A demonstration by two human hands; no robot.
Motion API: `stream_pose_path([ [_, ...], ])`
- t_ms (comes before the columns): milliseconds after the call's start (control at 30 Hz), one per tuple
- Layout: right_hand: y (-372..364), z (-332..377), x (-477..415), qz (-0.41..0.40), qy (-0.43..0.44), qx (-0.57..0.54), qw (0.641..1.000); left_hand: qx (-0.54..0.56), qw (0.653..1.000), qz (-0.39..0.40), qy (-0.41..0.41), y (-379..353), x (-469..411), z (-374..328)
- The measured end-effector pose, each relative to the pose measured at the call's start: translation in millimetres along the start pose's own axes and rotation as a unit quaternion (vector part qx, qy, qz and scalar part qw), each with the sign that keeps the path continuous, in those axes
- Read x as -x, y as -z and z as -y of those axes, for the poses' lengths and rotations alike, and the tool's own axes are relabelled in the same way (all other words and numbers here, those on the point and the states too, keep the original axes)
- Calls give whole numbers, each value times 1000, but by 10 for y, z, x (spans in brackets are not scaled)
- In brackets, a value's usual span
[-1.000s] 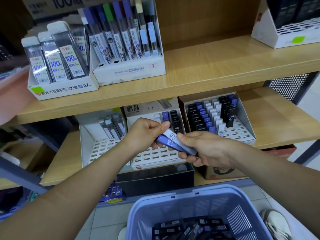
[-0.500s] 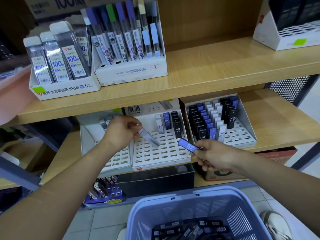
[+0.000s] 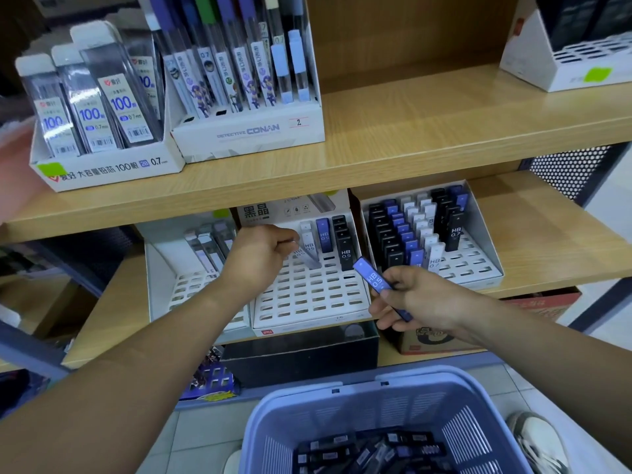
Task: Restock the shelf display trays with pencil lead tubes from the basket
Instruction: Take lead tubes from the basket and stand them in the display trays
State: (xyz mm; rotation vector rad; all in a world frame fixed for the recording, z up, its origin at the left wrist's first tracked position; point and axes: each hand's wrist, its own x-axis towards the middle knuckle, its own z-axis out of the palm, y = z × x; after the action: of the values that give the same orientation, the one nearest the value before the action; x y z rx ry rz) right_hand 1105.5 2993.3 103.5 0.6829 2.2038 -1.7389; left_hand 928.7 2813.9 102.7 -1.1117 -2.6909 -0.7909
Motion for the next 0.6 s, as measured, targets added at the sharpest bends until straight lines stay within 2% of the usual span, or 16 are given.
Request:
stream_pose_path([
  [133, 18, 8, -3, -7, 0, -50, 999, -61, 994, 8, -88, -3, -67, -2],
  [267, 11, 16, 6, -5, 7, -99, 995, -119, 985, 15, -126, -29, -141, -47],
  [467, -38, 55, -7, 9, -9, -188, 982, -26, 1000, 11, 2, -161, -123, -134],
  [533, -36, 69, 2, 16, -4, -198, 980, -14, 1000, -14, 11, -177, -130, -137],
  [600, -26, 73, 14, 17, 0, -200, 980, -34, 999, -19, -17, -181, -168, -127],
])
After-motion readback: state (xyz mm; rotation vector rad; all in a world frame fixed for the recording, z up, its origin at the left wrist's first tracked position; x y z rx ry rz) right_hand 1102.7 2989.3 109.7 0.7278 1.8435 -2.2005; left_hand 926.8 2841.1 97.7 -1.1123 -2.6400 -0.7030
